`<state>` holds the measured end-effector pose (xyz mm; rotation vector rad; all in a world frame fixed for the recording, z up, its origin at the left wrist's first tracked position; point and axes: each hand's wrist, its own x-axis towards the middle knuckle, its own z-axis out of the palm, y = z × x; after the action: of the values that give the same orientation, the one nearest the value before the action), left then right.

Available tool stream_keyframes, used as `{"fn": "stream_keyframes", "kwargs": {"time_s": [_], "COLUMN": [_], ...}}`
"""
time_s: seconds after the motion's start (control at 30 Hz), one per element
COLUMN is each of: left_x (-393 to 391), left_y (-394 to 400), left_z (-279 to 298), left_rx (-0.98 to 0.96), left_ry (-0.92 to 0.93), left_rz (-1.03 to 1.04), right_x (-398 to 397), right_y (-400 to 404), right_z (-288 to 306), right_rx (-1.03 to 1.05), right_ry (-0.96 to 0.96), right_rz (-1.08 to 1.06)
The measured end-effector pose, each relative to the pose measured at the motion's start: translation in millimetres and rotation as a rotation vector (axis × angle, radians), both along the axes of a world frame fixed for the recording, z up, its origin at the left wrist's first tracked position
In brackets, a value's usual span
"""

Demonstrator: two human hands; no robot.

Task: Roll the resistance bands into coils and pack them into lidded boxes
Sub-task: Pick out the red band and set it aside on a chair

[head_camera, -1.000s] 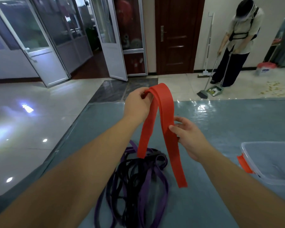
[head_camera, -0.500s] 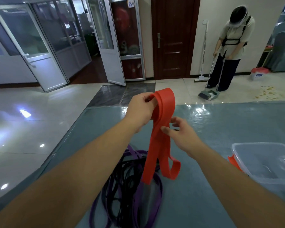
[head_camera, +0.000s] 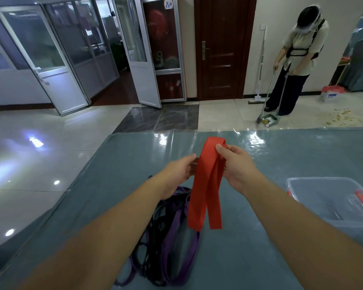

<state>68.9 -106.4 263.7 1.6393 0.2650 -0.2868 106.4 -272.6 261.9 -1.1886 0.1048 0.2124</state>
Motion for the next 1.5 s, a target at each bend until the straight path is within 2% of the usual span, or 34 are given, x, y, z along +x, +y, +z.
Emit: {"fn": "stream_keyframes", "kwargs": {"time_s": [0.1,0.17,0.27,0.47,0.57,0.67,0.73,0.77,0.8,0.9,1.07,1.13,1.27,1.5], "left_x": [-10,-13,-19,-23,-24,-24,-24,-24,-25,-26,-23,-22,-27,-49], "left_y": [-8,-10,-9,-1,2,8,14,17,21,31,44,45,36,-16], "left_z": [-32,-43,-46,-44,-38,-26,-19,-17,-13,-2,1,-3,-9,-18], "left_rx": [-0.078,-0.008,0.104,0.045,0.052,0.121,0.153,0.139,0.113,0.032,-0.12,-0.133,-0.18,-0.231], "left_ry": [0.02,-0.021,-0.083,-0.171,-0.204,-0.246,-0.269,-0.266,-0.26,-0.254,-0.263,-0.261,-0.23,-0.176], "left_rz": [0.014,-0.053,-0.142,-0.219,-0.26,-0.306,-0.34,-0.358,-0.376,-0.359,-0.27,-0.278,-0.322,-0.39], "right_x": [-6,-9,-13,-21,-29,-37,-40,-41,-46,-63,-86,-95,-120,-168], "right_y": [1,2,2,3,-4,-9,-9,-9,-7,1,17,25,33,16], "right_z": [-5,-10,-11,-9,-7,-9,-7,-6,-3,-5,-39,-45,-58,-71], "right_rx": [0.076,0.116,0.175,0.158,-0.077,-0.519,-0.717,-0.731,-0.705,-0.527,-0.222,-0.244,-0.419,-0.455], "right_ry": [0.068,0.109,0.16,0.206,0.197,0.133,-0.06,-0.156,-0.206,-0.13,-0.195,-0.205,-0.205,-0.101], "right_rz": [-0.037,-0.07,-0.09,-0.131,-0.087,-0.127,-0.258,-0.262,-0.211,0.012,0.092,0.06,0.0,-0.247]}}
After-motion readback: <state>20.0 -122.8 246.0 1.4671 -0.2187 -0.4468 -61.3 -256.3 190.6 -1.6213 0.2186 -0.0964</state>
